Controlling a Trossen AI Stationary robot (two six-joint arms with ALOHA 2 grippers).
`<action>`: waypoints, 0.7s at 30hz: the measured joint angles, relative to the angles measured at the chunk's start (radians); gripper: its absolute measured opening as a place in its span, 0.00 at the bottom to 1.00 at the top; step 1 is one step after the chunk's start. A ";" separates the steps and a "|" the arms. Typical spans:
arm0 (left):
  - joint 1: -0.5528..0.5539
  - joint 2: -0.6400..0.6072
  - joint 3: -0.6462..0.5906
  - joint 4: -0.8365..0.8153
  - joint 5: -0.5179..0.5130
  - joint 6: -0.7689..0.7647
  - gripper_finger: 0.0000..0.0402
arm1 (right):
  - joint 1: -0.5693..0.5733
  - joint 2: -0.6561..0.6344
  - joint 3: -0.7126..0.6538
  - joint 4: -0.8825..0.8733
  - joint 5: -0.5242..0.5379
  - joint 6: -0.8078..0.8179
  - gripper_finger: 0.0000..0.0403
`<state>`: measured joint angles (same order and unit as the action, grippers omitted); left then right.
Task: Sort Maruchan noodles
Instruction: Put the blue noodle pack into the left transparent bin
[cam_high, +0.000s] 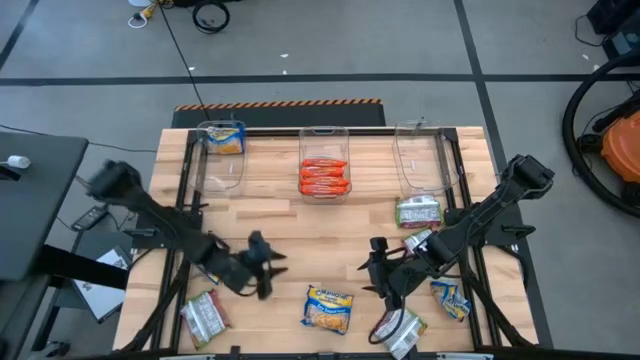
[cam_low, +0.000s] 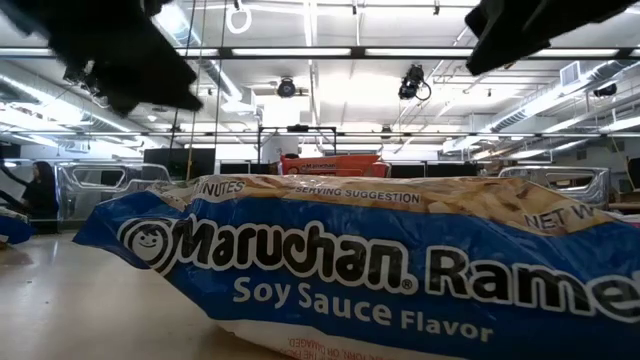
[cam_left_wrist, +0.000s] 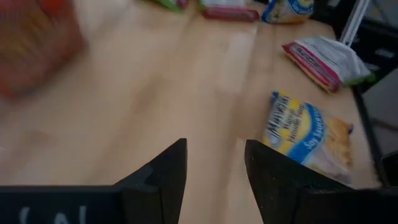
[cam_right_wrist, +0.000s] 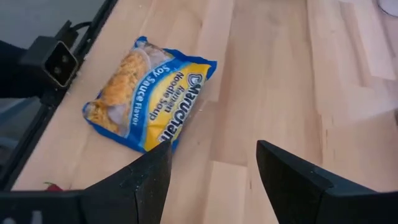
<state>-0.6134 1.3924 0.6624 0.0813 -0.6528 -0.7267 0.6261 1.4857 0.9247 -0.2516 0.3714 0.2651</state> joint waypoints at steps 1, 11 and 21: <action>-0.003 0.050 0.000 0.050 0.004 -0.052 0.42 | -0.002 0.000 -0.008 0.008 -0.001 0.000 0.60; 0.143 0.357 0.050 0.285 0.346 -0.322 0.61 | 0.000 0.000 -0.032 0.008 -0.027 0.067 0.59; 0.171 0.507 0.151 0.400 0.604 -0.489 0.64 | 0.003 0.001 -0.033 -0.005 -0.060 0.073 0.59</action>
<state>-0.4421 1.8995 0.8133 0.4817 -0.0493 -1.2161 0.6296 1.4864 0.8921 -0.2568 0.3111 0.3385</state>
